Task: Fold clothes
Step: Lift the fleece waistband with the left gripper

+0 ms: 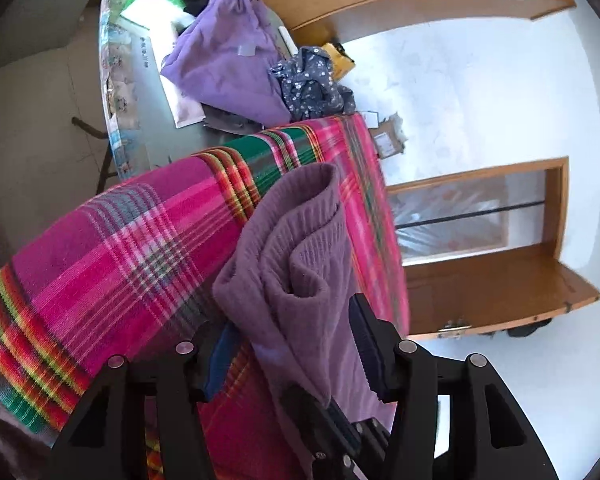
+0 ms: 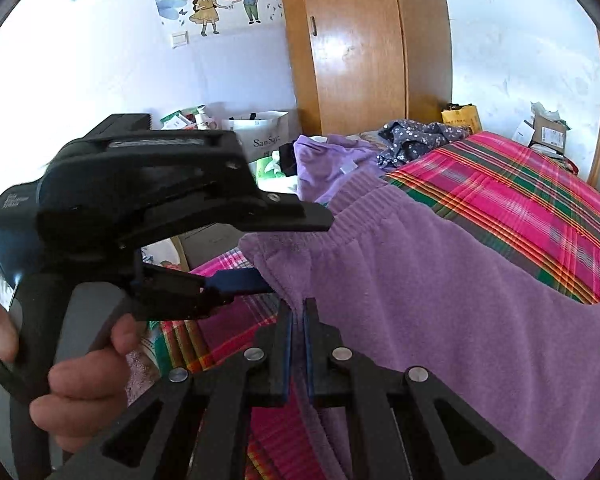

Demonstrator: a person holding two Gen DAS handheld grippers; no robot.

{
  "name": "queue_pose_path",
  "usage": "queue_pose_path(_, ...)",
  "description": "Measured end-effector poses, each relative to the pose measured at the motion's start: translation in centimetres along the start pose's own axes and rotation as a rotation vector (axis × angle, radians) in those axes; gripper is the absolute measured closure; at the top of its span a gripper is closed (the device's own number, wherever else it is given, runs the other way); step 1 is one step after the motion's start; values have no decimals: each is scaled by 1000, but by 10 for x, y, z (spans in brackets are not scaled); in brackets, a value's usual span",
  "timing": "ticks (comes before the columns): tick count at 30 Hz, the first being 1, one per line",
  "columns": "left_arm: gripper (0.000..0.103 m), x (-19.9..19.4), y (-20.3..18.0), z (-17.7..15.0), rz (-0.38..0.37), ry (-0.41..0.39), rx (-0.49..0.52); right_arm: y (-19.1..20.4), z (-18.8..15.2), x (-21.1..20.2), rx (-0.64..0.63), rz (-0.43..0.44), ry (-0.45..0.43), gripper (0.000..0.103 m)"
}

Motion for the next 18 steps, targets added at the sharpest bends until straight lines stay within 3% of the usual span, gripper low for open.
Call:
queue_pose_path(7,49,4,-4,-2,38,-19,41,-1,-3,-2,17,15,19,96)
queue_pose_path(10,57,4,-1,-1,57,-30,33,-1,-5,-8,22,15,16,95)
queue_pose_path(14,79,5,2,-1,101,-56,51,-6,-9,-24,35,27,14,92)
queue_pose_path(18,80,5,1,-4,123,-72,66,-25,-13,-44,89,-12,-3,88)
Point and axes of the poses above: each gripper's, at about its wrist camera, not at the fingertips, and x roughly the way its jaws point, y to its left, z to its top, the point moved 1 cm from there along x, roughly the way its jaws point, and after that the axes turned 6 degrees about -x, right-handed, at the moved point
